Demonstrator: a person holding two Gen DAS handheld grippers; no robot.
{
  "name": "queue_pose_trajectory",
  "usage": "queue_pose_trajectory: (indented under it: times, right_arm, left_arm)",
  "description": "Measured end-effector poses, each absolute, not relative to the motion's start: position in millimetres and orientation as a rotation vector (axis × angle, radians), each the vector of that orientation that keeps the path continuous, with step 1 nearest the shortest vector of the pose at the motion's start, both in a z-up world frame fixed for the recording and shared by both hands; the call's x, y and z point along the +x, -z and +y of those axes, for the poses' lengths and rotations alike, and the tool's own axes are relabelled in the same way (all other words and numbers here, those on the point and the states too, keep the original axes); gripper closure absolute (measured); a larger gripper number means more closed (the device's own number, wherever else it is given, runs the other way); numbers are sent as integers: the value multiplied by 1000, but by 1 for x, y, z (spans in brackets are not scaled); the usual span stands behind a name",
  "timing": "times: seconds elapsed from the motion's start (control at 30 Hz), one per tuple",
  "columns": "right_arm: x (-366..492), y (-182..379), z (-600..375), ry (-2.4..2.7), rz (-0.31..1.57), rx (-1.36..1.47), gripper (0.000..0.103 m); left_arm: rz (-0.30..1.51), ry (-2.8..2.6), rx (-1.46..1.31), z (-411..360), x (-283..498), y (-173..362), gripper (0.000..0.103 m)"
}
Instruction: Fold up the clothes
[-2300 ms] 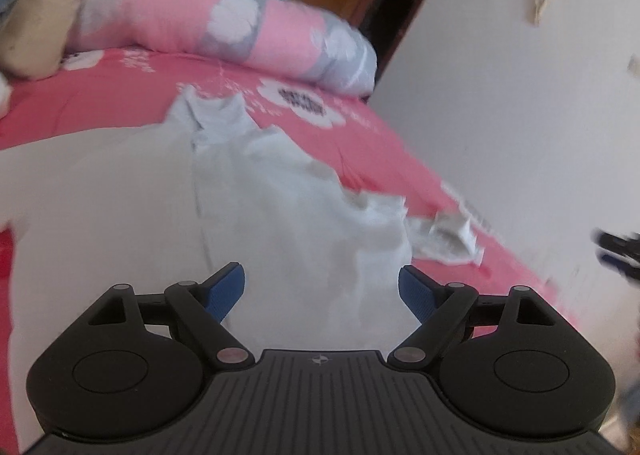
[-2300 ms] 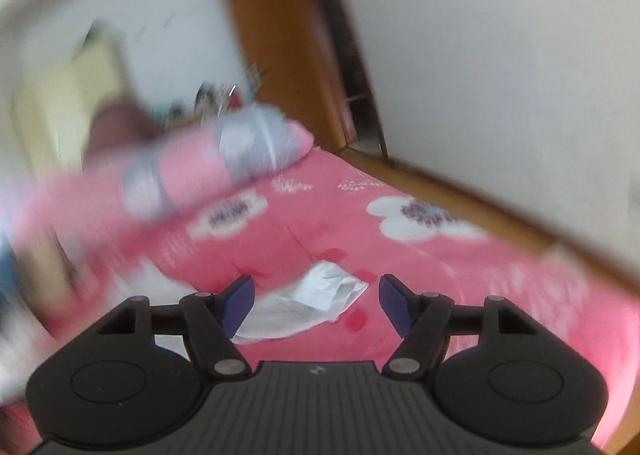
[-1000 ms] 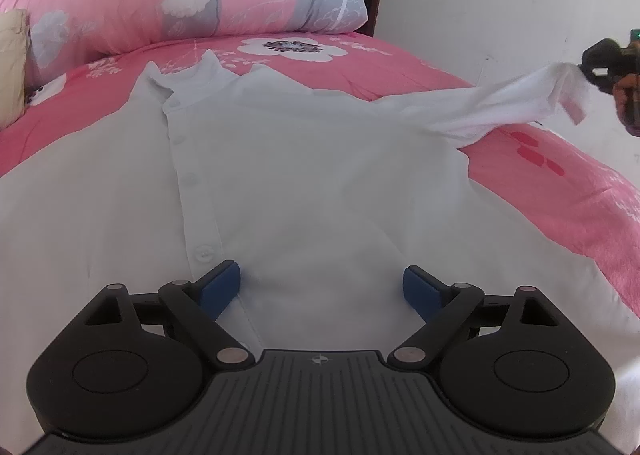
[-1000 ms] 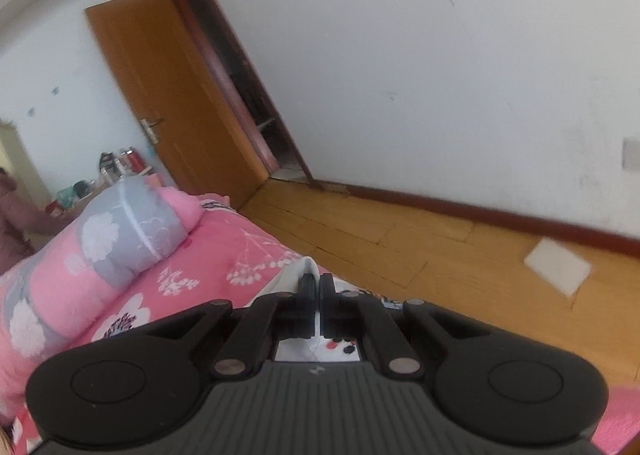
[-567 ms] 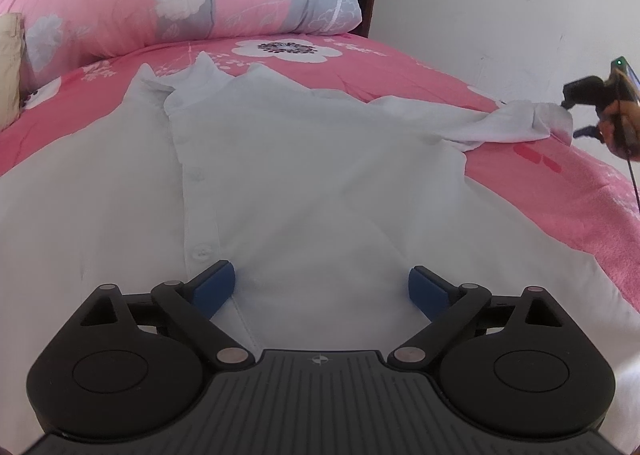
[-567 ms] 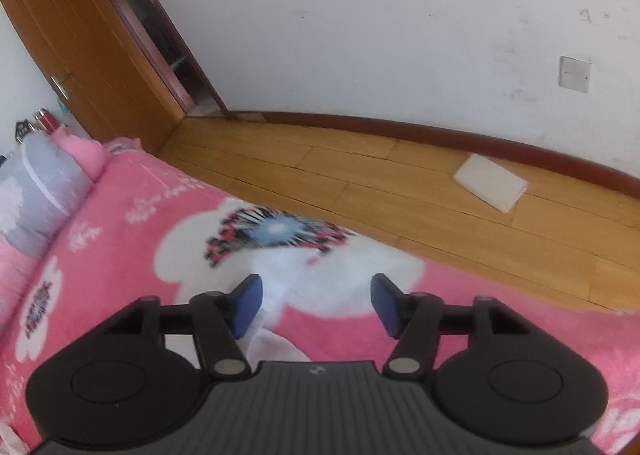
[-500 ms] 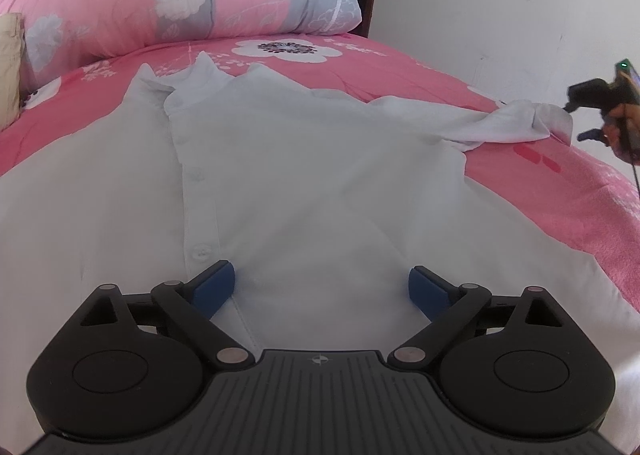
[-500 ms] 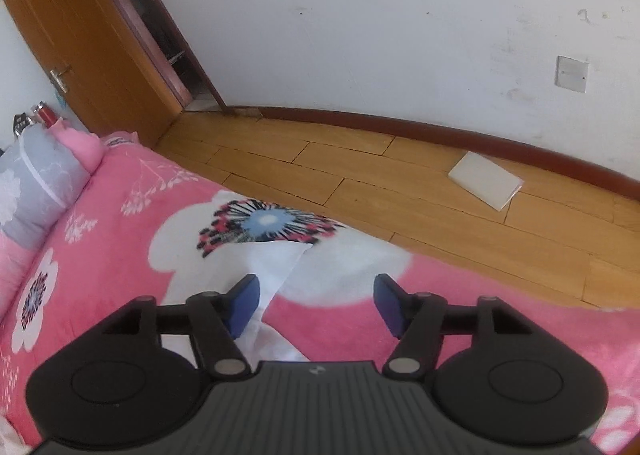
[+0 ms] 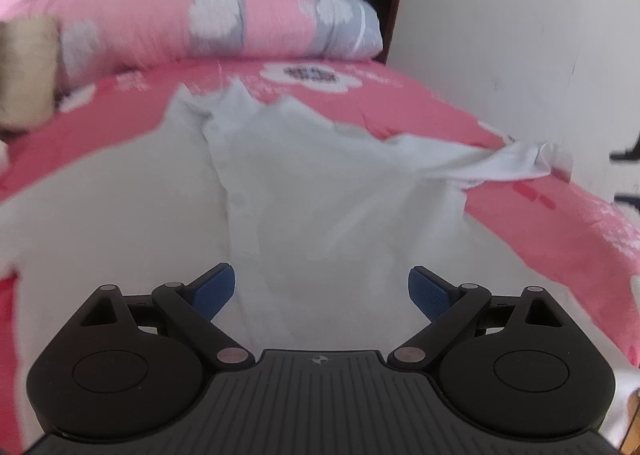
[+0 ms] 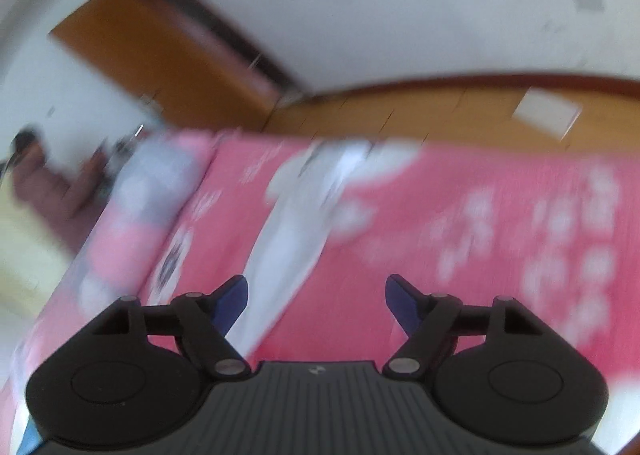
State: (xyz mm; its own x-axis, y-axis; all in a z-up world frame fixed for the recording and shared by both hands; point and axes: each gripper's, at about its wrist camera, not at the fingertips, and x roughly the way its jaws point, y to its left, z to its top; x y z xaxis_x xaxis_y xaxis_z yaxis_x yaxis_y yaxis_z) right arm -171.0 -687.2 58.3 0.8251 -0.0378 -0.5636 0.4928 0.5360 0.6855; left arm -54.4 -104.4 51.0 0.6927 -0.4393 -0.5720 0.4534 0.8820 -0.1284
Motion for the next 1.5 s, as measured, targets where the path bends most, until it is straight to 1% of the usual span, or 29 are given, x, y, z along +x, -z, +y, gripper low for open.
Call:
queue_pose_trajectory:
  times: [0.13, 0.23, 0.33, 0.47, 0.53, 0.6, 0.67, 0.7, 0.77, 0.83, 0.9, 0.93, 1.0, 1.03, 1.13, 1.17, 1.23, 1.27, 1.3, 1.33, 1.4, 1.47, 1.5]
  right_arm:
    - [-190, -62, -624, 180, 612, 933, 25]
    - [-210, -81, -583, 89, 615, 918, 25]
    - [-224, -116, -546, -5, 589, 852, 25]
    - [-228, -189, -482, -172, 509, 637, 25]
    - [-220, -216, -441, -280, 471, 521, 25]
    - [-209, -233, -397, -376, 445, 438, 25]
    - [-189, -236, -350, -457, 453, 368, 26]
    - [-175, -234, -324, -488, 468, 340, 28]
    - [-142, -217, -276, -540, 531, 309, 35]
    - [-108, -196, -230, -588, 607, 291, 39]
    - [-74, -172, -189, -611, 673, 280, 39]
    - [-57, -160, -171, -614, 701, 258, 42]
    - [-27, -137, -144, -587, 745, 224, 43]
    - [-12, -126, -130, -573, 766, 208, 47]
    - [25, -87, -96, -497, 813, 84, 51]
    - [32, -77, -89, -478, 827, 53, 51]
    - [32, -60, -84, -472, 848, 43, 51]
    - [28, -53, -83, -479, 858, 56, 51]
    - [23, -49, -86, -484, 862, 75, 51]
    - [16, -54, -101, -480, 847, 118, 51]
    - [3, -63, -131, -472, 815, 204, 51]
    - [-11, -73, -160, -463, 781, 290, 51]
    - [-17, -77, -175, -458, 765, 333, 49]
  left_arm:
    - [627, 458, -19, -72, -82, -65, 8]
    - [622, 397, -76, -30, -103, -73, 8]
    - [615, 334, -134, 13, -124, -80, 8]
    - [589, 161, -245, 95, -141, -89, 8]
    - [572, 51, -311, 139, -149, -91, 8]
    - [563, -54, -383, 181, -153, -91, 8]
    - [549, -143, -454, 223, -154, -89, 8]
    - [545, -180, -476, 241, -154, -86, 8]
    - [541, -253, -507, 275, -151, -80, 8]
    - [546, -317, -523, 306, -145, -73, 8]
    - [538, -361, -548, 334, -137, -66, 8]
    - [533, -376, -556, 347, -132, -63, 7]
    - [514, -379, -548, 362, -123, -60, 5]
    - [499, -375, -539, 369, -119, -57, 3]
    - [483, -388, -535, 381, -99, -46, 3]
    - [485, -406, -550, 385, -93, -40, 4]
    - [488, -432, -587, 393, -84, -31, 11]
    - [490, -436, -608, 395, -81, -26, 16]
    - [491, -441, -628, 398, -79, -22, 20]
    - [489, -450, -632, 398, -79, -20, 21]
    - [470, -481, -598, 391, -87, -23, 20]
    - [449, -513, -562, 383, -94, -28, 14]
    - [419, -538, -529, 376, -102, -33, 13]
